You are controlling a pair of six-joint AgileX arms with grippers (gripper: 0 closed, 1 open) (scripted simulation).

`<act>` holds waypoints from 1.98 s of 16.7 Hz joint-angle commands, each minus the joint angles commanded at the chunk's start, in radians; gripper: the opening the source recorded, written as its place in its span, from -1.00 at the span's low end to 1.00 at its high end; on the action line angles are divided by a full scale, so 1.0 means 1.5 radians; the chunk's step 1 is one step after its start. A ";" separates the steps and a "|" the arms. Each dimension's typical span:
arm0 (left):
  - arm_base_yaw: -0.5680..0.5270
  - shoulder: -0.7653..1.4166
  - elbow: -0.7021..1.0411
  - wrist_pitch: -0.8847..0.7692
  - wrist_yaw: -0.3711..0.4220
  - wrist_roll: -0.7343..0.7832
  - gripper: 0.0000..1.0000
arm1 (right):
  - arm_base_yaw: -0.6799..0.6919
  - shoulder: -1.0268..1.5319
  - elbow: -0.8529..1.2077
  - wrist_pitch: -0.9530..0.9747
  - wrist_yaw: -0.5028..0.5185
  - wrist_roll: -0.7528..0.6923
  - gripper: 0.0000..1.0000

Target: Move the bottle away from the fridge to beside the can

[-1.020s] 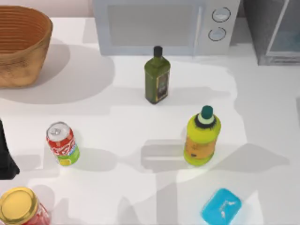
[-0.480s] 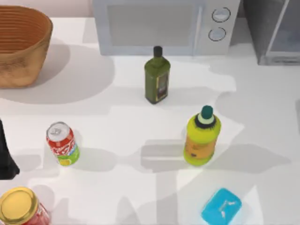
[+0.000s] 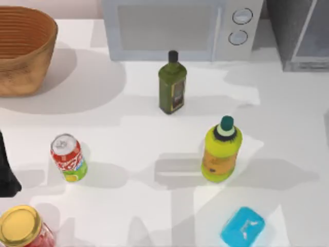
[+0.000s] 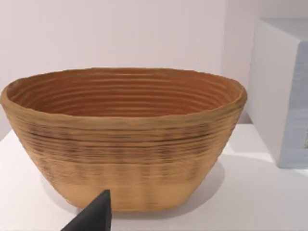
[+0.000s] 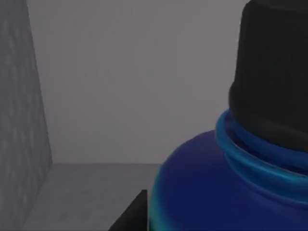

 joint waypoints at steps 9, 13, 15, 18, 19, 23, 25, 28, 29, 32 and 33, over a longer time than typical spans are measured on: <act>0.000 0.000 0.000 0.000 0.000 0.000 1.00 | -0.039 -0.211 -0.340 0.109 -0.043 -0.002 -1.00; 0.000 0.000 0.000 0.000 0.000 0.000 1.00 | -0.048 -0.254 -0.391 0.132 -0.050 -0.002 -1.00; 0.000 0.000 0.000 0.000 0.000 0.000 1.00 | -0.048 -0.254 -0.391 0.132 -0.050 -0.002 -1.00; 0.000 0.000 0.000 0.000 0.000 0.000 1.00 | -0.036 -0.249 -0.383 0.132 -0.046 0.003 -1.00; 0.000 0.000 0.000 0.000 0.000 0.000 1.00 | -0.022 -0.248 -0.375 0.135 -0.038 0.009 -1.00; 0.000 0.000 0.000 0.000 0.000 0.000 1.00 | 0.107 -0.232 -0.317 0.150 0.054 0.052 -1.00; 0.000 0.000 0.000 0.000 0.000 0.000 1.00 | 0.214 -0.216 -0.278 0.159 0.138 0.077 -1.00; 0.000 0.000 0.000 0.000 0.000 0.000 1.00 | 0.416 -0.184 -0.218 0.170 0.301 0.108 -1.00; 0.000 0.000 0.000 0.000 0.000 0.000 1.00 | 0.487 -0.171 -0.202 0.171 0.364 0.116 -1.00; 0.000 0.000 0.000 0.000 0.000 0.000 1.00 | 0.679 -0.124 -0.166 0.168 0.559 0.129 -1.00; 0.000 0.000 0.000 0.000 0.000 0.000 1.00 | 0.730 -0.104 -0.159 0.164 0.621 0.130 -1.00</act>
